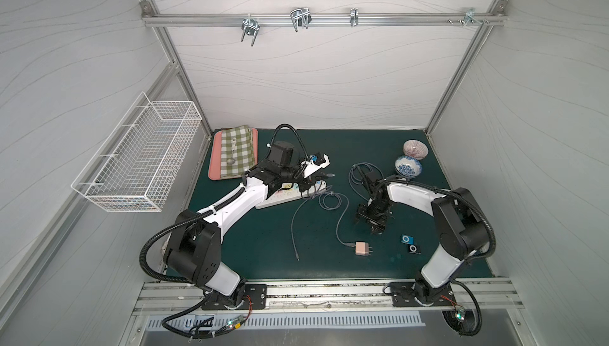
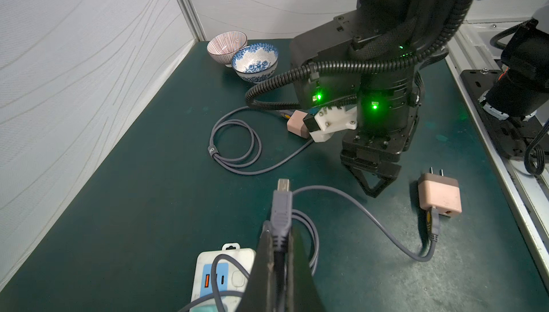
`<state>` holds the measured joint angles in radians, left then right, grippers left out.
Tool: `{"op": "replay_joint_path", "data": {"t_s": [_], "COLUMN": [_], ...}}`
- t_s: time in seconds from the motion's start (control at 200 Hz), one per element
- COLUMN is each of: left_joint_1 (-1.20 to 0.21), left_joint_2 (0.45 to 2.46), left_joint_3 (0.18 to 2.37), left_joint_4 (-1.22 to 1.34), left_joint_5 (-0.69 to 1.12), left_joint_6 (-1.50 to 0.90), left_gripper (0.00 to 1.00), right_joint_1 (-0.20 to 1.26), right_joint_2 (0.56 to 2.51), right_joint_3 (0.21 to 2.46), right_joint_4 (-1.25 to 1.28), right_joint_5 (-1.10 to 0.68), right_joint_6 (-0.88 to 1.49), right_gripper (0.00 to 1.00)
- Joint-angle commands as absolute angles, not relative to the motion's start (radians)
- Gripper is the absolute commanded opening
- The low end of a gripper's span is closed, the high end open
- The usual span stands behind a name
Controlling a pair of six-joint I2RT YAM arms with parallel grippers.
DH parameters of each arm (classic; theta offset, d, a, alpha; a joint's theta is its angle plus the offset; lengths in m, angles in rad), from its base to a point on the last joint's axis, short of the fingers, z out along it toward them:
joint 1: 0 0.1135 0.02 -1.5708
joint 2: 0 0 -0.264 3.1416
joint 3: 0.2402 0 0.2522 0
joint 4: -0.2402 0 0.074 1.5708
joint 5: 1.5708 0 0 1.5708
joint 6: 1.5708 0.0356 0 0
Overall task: Charge mp3
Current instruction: Move the mp3 player to the center of the board, then pick up the MP3 player from the center of the board.
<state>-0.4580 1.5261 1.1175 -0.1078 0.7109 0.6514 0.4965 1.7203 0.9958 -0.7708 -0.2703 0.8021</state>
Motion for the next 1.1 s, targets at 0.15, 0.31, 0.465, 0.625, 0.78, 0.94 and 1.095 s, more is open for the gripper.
{"op": "replay_joint_path", "data": {"t_s": [0.15, 0.31, 0.465, 0.625, 0.78, 0.94, 1.095], "left_joint_1": [-0.451, -0.451, -0.45, -0.451, -0.451, -0.451, -0.451], "left_joint_2": [1.53, 1.541, 1.552, 1.552, 1.551, 1.551, 1.552], "left_joint_3": [1.159, 1.166, 1.18, 1.188, 1.188, 1.184, 1.182], "left_joint_4": [-0.084, -0.053, -0.038, -0.028, -0.016, -0.005, 0.001], "left_joint_5": [0.714, 0.722, 0.728, 0.732, 0.732, 0.732, 0.733], "left_joint_6": [0.678, 0.657, 0.647, 0.641, 0.637, 0.631, 0.628], "left_gripper": [0.0, 0.0, 0.0, 0.0, 0.0, 0.0, 0.0], "right_joint_1": [0.528, 0.523, 0.471, 0.417, 0.403, 0.436, 0.469], "right_joint_2": [1.695, 1.549, 1.452, 1.456, 1.543, 1.531, 1.573], "right_joint_3": [1.048, 0.953, 0.912, 0.945, 1.015, 0.984, 0.962], "right_joint_4": [-0.565, -0.649, -0.699, -0.735, -0.842, -0.828, -0.824], "right_joint_5": [-0.224, -0.118, -0.063, -0.058, -0.052, -0.058, -0.039], "right_joint_6": [0.487, 0.24, 0.08, 0.073, 0.138, 0.181, 0.235], "right_gripper": [0.7, 0.68, 0.66, 0.68, 0.7, 0.72, 0.73]}}
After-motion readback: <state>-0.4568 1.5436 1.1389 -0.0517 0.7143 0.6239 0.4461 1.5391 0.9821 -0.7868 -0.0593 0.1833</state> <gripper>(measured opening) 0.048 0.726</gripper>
